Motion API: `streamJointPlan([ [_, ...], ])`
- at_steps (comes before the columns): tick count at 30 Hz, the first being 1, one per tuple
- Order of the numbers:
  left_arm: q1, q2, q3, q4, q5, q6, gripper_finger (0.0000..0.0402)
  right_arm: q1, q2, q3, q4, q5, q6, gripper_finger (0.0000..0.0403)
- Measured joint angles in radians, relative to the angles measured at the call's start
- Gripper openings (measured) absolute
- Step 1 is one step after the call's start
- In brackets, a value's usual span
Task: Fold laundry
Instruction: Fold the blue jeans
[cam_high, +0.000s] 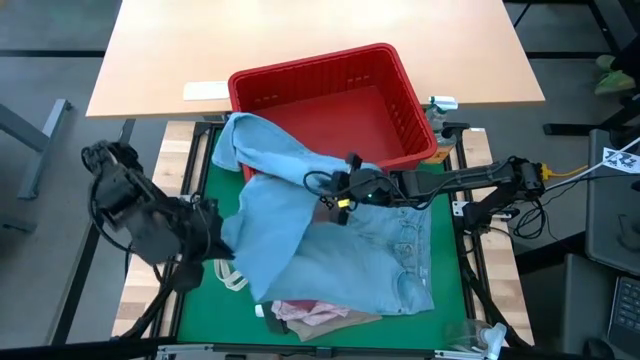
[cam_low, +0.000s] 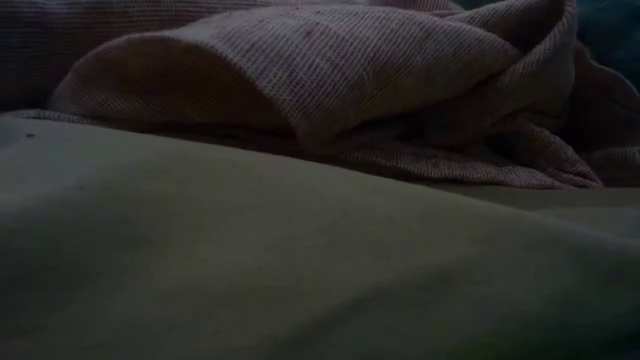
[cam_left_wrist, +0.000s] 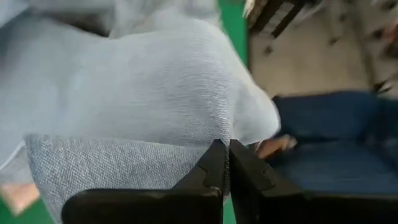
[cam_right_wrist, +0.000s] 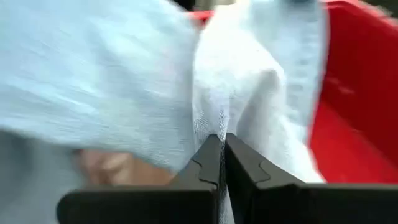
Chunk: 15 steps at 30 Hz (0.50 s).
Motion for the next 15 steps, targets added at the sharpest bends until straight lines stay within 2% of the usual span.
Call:
streamJointPlan([
  [3,-0.024,0.0,-0.047,-0.058,-0.001,-0.058,0.0011,0.0,0.0,0.0,0.0,-0.07,0.013,0.0012],
  [10,-0.025,0.0,-0.14,-0.071,0.021,-0.056,0.0016,0.002,0.0,0.0,0.0,-0.086,0.072,0.0015],
  [15,-0.025,0.0,-0.162,-0.071,0.026,-0.054,0.0017,0.001,0.001,0.0,0.002,-0.153,0.121,0.007],
])
